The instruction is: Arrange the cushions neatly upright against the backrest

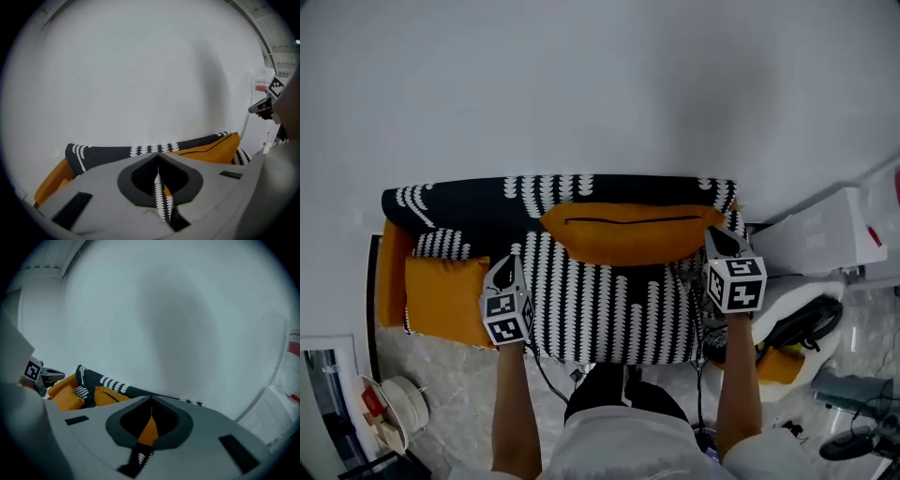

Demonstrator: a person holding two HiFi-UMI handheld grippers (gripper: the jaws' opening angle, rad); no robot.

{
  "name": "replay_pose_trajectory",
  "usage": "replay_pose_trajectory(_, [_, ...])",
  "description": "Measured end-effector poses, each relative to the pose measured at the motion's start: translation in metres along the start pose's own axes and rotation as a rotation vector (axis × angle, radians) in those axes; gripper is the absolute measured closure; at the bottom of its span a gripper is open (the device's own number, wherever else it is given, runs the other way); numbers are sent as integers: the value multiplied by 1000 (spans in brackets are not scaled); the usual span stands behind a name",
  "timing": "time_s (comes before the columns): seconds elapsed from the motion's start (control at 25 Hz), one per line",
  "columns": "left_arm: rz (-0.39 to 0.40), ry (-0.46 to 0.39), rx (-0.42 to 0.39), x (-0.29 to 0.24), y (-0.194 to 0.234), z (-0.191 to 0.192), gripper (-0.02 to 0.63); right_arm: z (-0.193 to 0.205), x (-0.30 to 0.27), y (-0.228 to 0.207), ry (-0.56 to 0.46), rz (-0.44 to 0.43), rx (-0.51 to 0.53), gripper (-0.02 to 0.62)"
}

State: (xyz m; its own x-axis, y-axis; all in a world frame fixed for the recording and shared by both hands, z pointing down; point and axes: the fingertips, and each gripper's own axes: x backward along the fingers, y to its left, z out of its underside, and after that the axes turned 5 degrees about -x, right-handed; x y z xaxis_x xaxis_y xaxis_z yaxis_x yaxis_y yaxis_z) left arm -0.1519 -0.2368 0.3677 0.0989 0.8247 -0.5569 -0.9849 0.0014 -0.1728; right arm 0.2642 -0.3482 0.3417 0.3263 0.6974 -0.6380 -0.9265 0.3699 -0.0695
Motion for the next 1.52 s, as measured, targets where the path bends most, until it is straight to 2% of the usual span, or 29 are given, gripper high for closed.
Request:
replay_pose_trajectory(0.16, [7,-56,21,53,-2,-8,589,-11,29,31,-46,-55,20,591])
replay_pose_trajectory(0.32, [62,-145,133,113,-10,-15,591,-14,61,64,-71,-124,64,592])
replay_pose_trajectory(0.36, [62,-164,121,127,-10,-17,591,-16,68,75,-80,-150,75,592])
replay_pose_trajectory(0.48, [53,-188,8,169,-19,-14,591,-18,88,114,-104,-244,121,592])
replay_pose_trajectory(0.6, [29,-202,-7,213,-30,-2,591,-6,111,159,-101,-344,189,592])
replay_pose_trajectory(0.84, [-87,-240,73,283,-22,20,591,12,148,243,-87,-529,293,592])
replay_pose_trajectory(0.92, [-107,-255,119,303,-14,25,591,17,156,268,-76,-582,332,592])
replay_pose_trajectory(1.04, [-183,-273,162,330,7,34,591,19,164,304,-76,-653,391,592])
replay_pose_trajectory(1.32, [-362,-245,228,381,54,80,590,22,173,388,-80,-775,510,591])
replay_pose_trajectory(1.52, [-449,-205,248,431,87,121,589,33,191,462,-77,-880,546,592])
